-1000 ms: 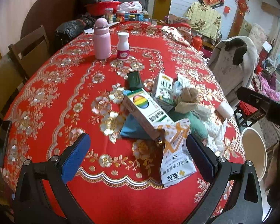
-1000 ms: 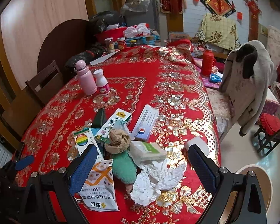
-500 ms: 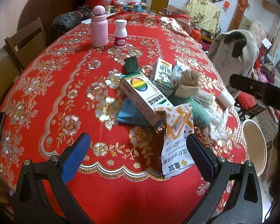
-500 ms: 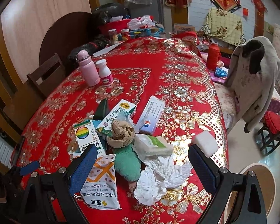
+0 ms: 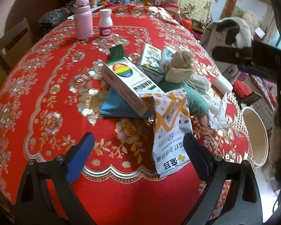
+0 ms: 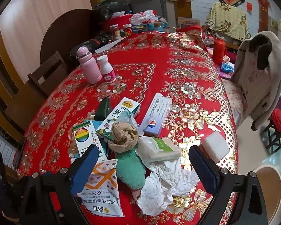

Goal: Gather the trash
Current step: 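Grasp the orange-printed white snack bag with left tool while right tool grasps crumpled tan paper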

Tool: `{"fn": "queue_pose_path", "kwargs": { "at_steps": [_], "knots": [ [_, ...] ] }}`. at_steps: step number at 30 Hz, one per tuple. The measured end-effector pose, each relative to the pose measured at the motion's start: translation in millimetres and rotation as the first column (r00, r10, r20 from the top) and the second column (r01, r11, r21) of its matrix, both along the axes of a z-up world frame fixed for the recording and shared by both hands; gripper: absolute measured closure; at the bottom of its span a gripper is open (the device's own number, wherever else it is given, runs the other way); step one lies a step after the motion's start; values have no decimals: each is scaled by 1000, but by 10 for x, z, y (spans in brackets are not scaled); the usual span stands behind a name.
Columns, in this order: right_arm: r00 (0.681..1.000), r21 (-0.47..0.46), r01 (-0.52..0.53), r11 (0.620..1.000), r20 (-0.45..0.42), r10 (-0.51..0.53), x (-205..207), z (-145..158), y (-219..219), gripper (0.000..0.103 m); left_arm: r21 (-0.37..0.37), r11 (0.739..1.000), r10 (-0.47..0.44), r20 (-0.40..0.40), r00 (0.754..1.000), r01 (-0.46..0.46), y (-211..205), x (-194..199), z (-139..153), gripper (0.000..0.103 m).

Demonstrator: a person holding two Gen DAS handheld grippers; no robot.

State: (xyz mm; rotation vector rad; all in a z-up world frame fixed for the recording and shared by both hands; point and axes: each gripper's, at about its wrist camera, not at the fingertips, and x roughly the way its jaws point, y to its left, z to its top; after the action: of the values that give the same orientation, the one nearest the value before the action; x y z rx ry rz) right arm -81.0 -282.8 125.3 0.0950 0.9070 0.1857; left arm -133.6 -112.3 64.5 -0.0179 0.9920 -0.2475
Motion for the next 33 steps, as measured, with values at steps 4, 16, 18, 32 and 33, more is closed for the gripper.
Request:
{"fn": "queue_pose_path", "kwargs": {
  "at_steps": [4, 16, 18, 32, 33],
  "knots": [
    [1000, -5, -5, 1000, 0, 5, 35, -9, 35, 7, 1, 1000, -17, -5, 1000, 17, -45, 33, -33, 9],
    [997, -4, -56, 998, -57, 55, 410, -209, 192, 22, -55, 997, -49, -81, 996, 44, -130, 184, -203, 36],
    [994, 10, -64, 998, -83, 64, 494, -293, 216, 35, -69, 996, -66, -107, 992, 59, -131, 199, -243, 64],
    [994, 225, -68, 972, -63, 84, 172, 10, -86, 80, -140, 979, -160, -70, 985, 149, 1, 40, 190, 94],
    [995, 226, -65, 972, -53, 79, 142, 40, -120, 80, -129, 979, -164, -63, 984, 155, -6, 34, 219, 94]
  ]
}}
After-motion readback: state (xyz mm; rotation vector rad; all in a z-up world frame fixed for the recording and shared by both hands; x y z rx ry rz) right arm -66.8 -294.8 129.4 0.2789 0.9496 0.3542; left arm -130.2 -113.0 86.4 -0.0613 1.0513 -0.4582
